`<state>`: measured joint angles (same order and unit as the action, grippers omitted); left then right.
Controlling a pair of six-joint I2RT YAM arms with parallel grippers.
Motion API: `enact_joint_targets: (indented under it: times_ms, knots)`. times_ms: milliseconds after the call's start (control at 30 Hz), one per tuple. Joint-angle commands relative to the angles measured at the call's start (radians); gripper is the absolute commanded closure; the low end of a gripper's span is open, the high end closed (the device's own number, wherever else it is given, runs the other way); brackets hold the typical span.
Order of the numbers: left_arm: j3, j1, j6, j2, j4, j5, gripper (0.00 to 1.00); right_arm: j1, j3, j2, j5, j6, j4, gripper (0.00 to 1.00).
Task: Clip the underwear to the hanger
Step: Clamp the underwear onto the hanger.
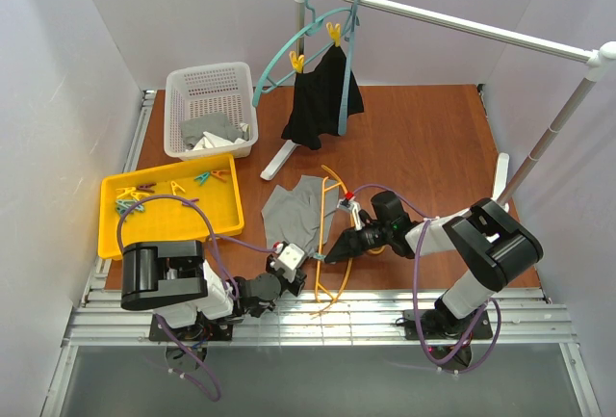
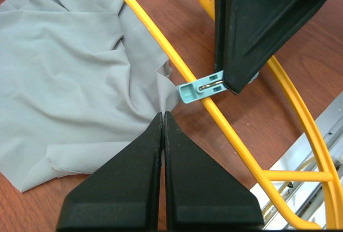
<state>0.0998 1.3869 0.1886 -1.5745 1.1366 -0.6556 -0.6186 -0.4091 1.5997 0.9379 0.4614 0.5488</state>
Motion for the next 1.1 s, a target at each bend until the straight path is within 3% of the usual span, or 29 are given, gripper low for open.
enact_joint_targets:
  times_ms: [0,1067]
  knots:
    - [-0.020,0.004,0.014,0.024,0.011,0.019,1.00,-0.007,-0.013,0.003,0.015,0.000,0.049,0.99]
    - [-0.029,0.004,0.012,0.044,0.051,0.083,1.00,-0.059,-0.060,0.072,0.039,-0.024,0.069,0.99]
